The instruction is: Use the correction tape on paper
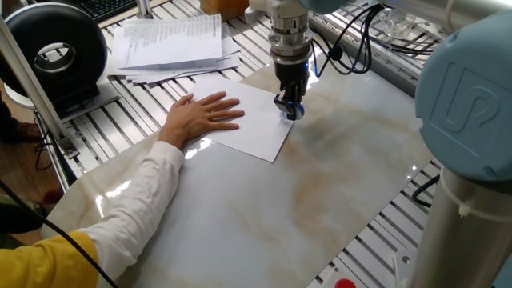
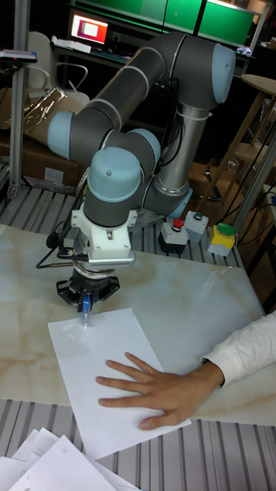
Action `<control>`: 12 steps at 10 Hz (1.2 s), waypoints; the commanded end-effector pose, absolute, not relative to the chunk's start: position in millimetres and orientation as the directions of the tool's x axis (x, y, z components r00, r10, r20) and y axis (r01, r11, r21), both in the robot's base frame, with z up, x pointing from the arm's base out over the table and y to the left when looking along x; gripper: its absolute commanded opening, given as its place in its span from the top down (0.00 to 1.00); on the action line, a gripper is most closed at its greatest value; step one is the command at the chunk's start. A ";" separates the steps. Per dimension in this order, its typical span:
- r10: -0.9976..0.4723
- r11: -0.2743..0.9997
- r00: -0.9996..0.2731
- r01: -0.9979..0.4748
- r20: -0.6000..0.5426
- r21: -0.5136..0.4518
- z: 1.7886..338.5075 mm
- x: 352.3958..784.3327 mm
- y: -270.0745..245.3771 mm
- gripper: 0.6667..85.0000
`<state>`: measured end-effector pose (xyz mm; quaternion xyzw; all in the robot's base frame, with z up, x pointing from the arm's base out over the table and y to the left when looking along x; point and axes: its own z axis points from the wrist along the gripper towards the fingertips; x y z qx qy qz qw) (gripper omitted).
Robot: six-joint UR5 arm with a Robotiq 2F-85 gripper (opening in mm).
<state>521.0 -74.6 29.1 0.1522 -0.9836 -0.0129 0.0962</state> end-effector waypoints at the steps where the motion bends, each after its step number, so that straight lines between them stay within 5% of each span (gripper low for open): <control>1: -0.296 0.955 -0.938 -0.289 0.179 0.065 28.2 521.6 -72.4 0.99; 12: -0.295 0.955 -0.936 -0.283 0.193 0.088 27.9 512.8 -73.6 0.99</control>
